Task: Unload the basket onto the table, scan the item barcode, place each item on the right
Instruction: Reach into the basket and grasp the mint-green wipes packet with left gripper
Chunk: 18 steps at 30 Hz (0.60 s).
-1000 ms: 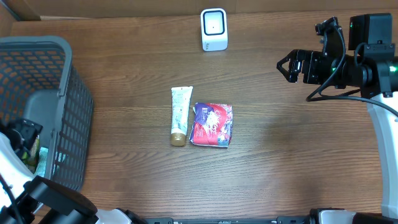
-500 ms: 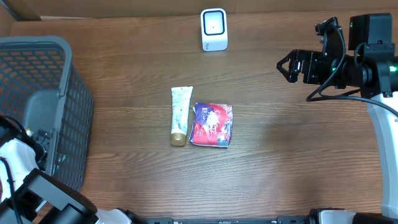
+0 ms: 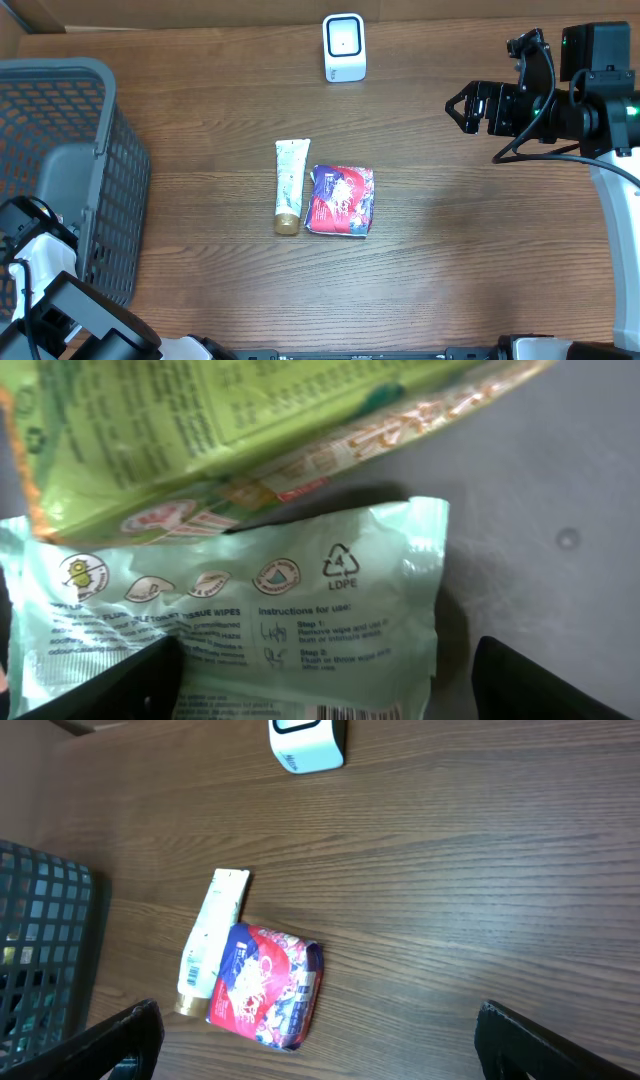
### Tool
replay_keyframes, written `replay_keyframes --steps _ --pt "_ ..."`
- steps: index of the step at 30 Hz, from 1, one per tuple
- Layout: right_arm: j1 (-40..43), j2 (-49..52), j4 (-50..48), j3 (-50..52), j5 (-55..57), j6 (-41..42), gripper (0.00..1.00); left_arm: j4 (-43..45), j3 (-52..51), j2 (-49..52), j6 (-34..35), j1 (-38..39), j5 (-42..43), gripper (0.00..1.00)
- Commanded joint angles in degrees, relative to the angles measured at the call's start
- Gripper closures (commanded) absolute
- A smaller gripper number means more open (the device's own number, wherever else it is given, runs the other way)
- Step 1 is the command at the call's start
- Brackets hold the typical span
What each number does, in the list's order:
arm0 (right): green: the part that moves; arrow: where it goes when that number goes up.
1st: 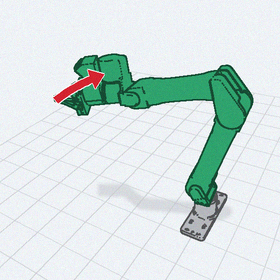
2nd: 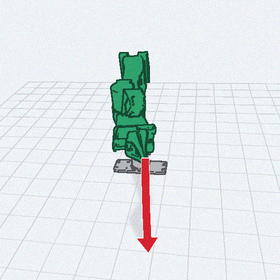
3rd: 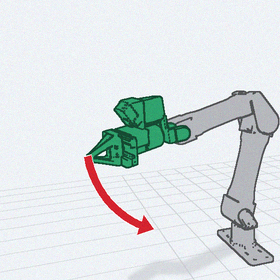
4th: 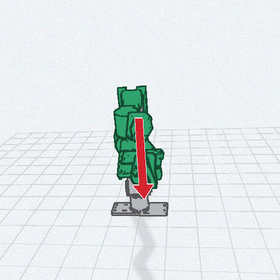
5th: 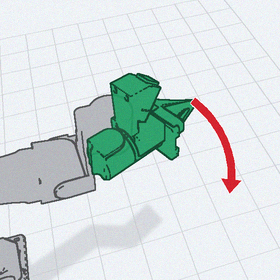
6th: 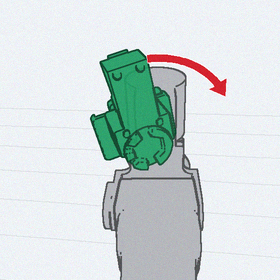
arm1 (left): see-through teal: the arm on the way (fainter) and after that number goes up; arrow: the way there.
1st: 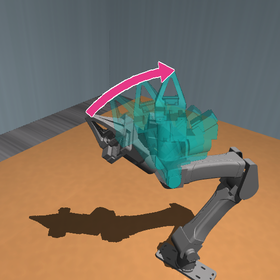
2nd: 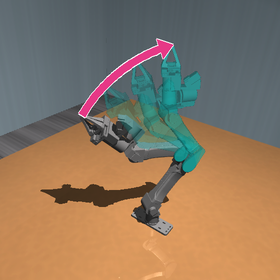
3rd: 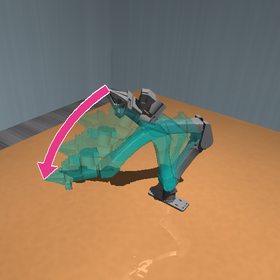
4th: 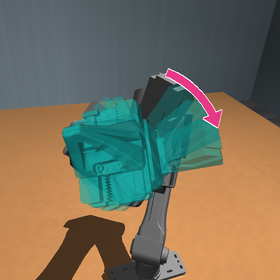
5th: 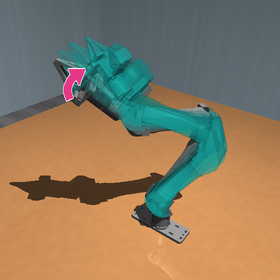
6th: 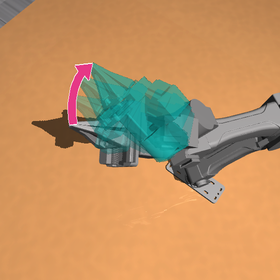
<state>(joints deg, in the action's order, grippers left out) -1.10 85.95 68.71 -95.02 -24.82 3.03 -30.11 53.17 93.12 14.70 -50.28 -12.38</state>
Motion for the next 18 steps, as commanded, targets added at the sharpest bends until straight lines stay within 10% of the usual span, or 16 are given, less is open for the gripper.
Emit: replay_keyframes --steps 1,6,9,18 --pt "0.42 -0.31 0.26 0.15 1.22 0.15 0.00 0.55 -4.37 1.29 1.18 -0.17 0.96 0.21" --pt "0.42 -0.31 0.37 0.15 1.20 0.15 0.00 2.03 -6.99 1.33 1.18 -0.17 0.98 0.50" --pt "0.42 -0.31 0.37 0.15 1.20 0.15 0.00 2.12 -7.98 1.33 1.20 -0.17 1.01 0.96" --pt "0.42 -0.31 0.37 0.15 1.20 0.15 0.00 0.42 -4.92 1.01 1.16 -0.15 6.32 0.96"
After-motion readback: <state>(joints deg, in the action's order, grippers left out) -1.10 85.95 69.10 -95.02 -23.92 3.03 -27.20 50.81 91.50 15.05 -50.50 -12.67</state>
